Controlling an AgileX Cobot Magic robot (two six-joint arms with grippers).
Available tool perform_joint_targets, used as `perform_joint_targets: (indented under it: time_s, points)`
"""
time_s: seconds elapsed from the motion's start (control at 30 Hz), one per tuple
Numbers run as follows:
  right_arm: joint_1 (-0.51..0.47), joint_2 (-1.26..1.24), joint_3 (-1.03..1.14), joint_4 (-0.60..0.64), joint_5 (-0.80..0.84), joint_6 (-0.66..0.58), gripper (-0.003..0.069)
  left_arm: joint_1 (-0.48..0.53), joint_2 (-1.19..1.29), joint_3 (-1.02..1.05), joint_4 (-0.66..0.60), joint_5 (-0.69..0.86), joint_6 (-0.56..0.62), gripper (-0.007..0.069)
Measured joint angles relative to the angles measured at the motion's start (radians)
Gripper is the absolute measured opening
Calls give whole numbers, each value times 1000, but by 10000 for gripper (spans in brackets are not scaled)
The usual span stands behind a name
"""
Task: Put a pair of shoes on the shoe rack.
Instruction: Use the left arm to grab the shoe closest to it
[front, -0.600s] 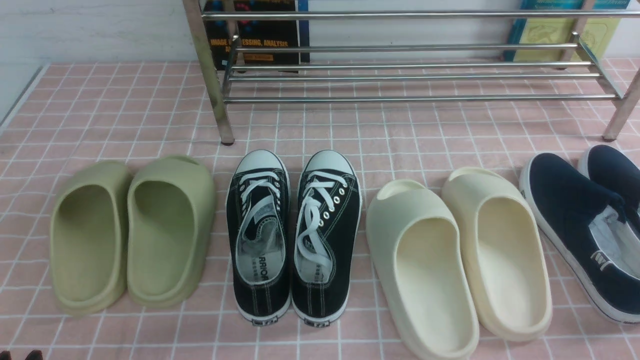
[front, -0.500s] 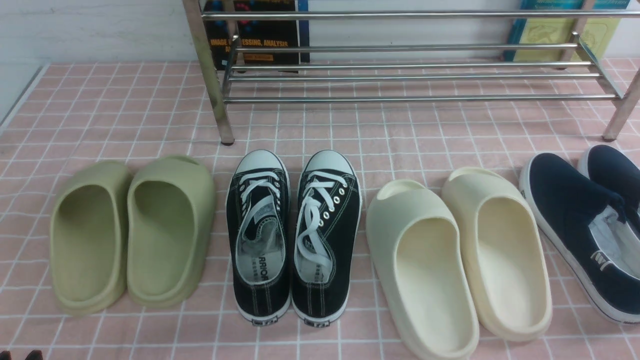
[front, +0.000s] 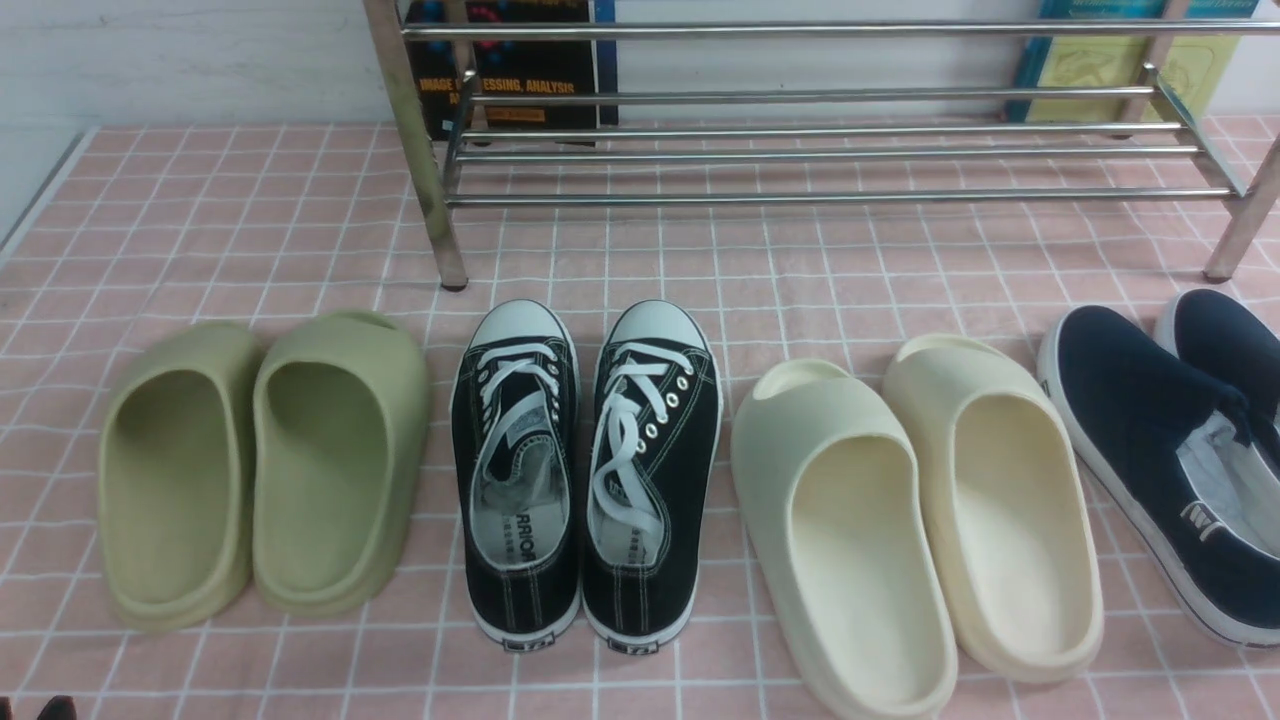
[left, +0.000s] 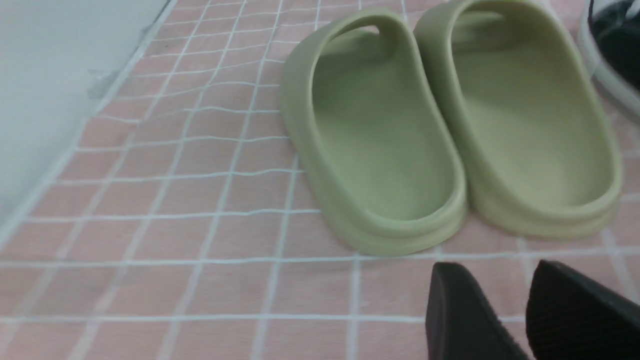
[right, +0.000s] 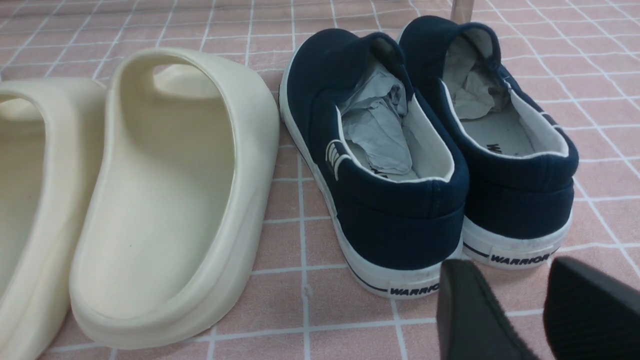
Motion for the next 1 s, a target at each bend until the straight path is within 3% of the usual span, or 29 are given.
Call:
perform_joint_targets:
  time_s: [0.07,0.13,0.3,0.7,1.0]
  points:
    - [0,0,0,0,0,0,243,0,0,1,-65,-21,-70,240]
    - [0,0,0,0,0,0,243,0,0,1,-218,-58,-220,240]
    - [0,0,0,0,0,0,243,0,0,1,-379,-83,-432,240]
    - [0,0,0,0,0,0,243,0,0,2,-440,-197,-507,240]
    - [0,0,0,0,0,0,243,0,0,-37,-452,-194,-485,237]
